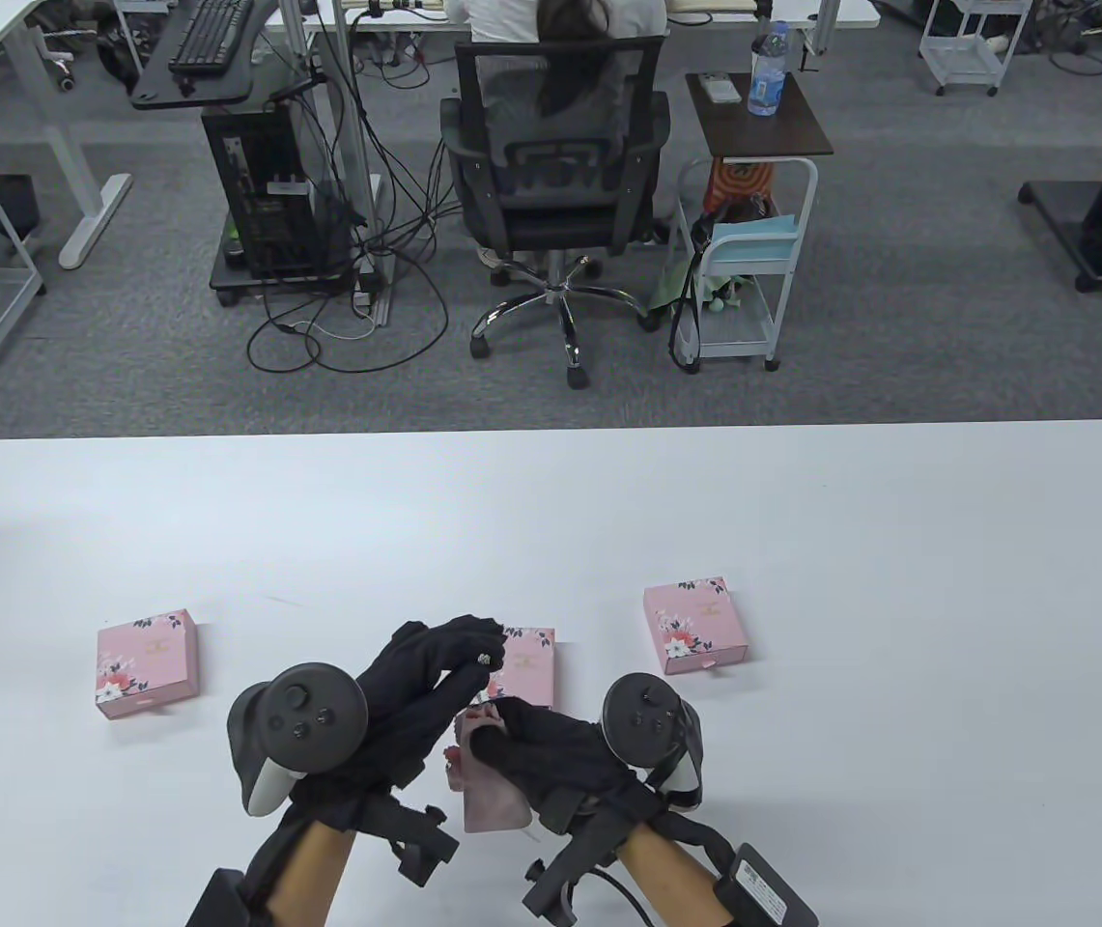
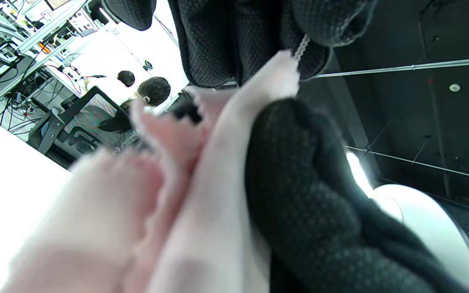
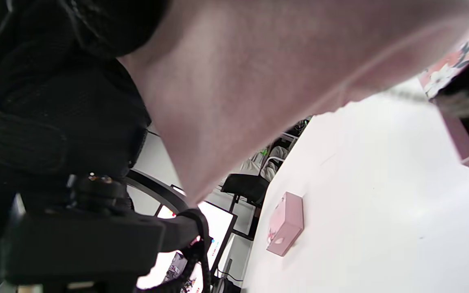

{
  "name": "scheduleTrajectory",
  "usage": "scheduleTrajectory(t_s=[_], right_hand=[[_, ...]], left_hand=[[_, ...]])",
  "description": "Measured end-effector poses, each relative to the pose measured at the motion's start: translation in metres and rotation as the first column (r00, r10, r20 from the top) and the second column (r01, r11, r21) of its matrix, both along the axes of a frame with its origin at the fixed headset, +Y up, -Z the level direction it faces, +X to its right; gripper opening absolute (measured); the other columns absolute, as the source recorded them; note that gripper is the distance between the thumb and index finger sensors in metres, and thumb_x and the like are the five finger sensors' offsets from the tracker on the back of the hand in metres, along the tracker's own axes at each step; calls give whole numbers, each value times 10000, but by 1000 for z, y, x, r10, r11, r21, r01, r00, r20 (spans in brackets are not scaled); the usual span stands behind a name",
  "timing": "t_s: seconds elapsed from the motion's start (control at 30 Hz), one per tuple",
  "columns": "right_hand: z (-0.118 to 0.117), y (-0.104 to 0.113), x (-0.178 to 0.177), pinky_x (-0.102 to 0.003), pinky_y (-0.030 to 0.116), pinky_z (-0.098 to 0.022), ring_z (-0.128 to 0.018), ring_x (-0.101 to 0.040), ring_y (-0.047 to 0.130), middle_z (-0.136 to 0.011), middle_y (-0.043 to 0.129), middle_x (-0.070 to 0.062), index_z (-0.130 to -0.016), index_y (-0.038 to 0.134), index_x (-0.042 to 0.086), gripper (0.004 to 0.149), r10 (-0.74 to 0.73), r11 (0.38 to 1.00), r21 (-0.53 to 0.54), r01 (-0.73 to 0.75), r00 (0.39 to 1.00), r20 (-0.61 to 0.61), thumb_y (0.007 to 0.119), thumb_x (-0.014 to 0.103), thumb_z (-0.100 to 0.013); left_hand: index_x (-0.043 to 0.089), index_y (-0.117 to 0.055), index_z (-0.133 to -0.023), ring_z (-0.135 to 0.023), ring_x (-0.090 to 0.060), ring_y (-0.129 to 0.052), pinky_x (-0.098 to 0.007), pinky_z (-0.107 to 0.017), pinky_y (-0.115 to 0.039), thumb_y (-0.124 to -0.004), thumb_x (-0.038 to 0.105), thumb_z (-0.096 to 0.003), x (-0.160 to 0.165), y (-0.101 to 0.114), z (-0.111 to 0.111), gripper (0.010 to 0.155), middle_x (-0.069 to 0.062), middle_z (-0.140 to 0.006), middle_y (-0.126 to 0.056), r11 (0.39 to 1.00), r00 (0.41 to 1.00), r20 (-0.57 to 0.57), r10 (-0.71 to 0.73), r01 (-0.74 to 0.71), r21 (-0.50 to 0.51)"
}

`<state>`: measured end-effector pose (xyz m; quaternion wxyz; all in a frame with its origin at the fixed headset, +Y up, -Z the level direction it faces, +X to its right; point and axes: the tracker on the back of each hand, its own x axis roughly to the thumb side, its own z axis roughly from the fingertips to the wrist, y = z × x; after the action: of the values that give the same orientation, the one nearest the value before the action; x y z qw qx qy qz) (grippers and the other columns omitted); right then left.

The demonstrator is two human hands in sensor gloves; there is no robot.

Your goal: Dust necklace

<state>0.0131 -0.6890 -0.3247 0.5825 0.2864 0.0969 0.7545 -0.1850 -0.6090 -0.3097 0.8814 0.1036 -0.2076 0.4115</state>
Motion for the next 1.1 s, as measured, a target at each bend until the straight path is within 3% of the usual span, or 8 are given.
scheduleTrajectory(t_s=[0.17, 0.37, 0.6, 0.77, 0.97, 1.1], right_hand=[[-1, 1, -1, -425, 751, -583, -700, -306, 940, -786, 892, -33, -904, 678, 198, 419, 65, 998, 5, -65, 998, -6, 767, 304, -509], [0, -4, -3, -451, 727, -584, -693, -340, 924, -762, 898, -60, -888, 695, 173, 398, 159, 987, 30, -159, 987, -10, 647, 376, -549], [2, -3, -7, -446, 728, -600, -726, -332, 914, -804, 873, -54, -910, 663, 181, 414, 233, 971, 55, -232, 972, -20, 742, 301, -521], [2, -8, -7, -454, 724, -587, -702, -344, 918, -774, 890, -64, -895, 684, 168, 401, 233, 972, 45, -232, 973, 4, 658, 366, -548], [3, -10, -11, -449, 737, -582, -698, -335, 930, -777, 892, -61, -898, 682, 163, 411, 291, 955, 63, -289, 956, -24, 739, 316, -521], [4, -12, -13, -450, 738, -573, -684, -338, 934, -764, 899, -65, -893, 689, 157, 400, 300, 953, 61, -298, 954, -24, 686, 340, -537]], left_hand=[[351, -782, -920, -1032, -244, -832, -579, -825, -490, -672, 431, -537, -2, 1, 0, 407, 80, -1047, -860, 1000, 1000, -12, -5, 5, 9], [349, -780, -921, -1031, -242, -832, -578, -825, -491, -670, 430, -537, -10, 5, 1, 407, 79, -1046, -860, 999, 999, -32, 29, -29, 24], [348, -784, -917, -1027, -243, -837, -578, -824, -490, -673, 427, -534, -20, 9, 2, 406, 79, -1042, -863, 997, 996, -53, 66, -63, 42], [350, -782, -917, -1028, -242, -835, -579, -823, -489, -672, 427, -534, -28, 12, 3, 406, 79, -1042, -862, 994, 993, -67, 97, -93, 57], [346, -782, -917, -1025, -244, -837, -579, -823, -489, -672, 426, -534, -37, 16, 4, 406, 79, -1040, -864, 989, 987, -89, 134, -127, 74], [347, -780, -917, -1026, -244, -834, -579, -822, -489, -670, 425, -535, -44, 18, 6, 405, 80, -1041, -860, 983, 980, -107, 168, -158, 91]])
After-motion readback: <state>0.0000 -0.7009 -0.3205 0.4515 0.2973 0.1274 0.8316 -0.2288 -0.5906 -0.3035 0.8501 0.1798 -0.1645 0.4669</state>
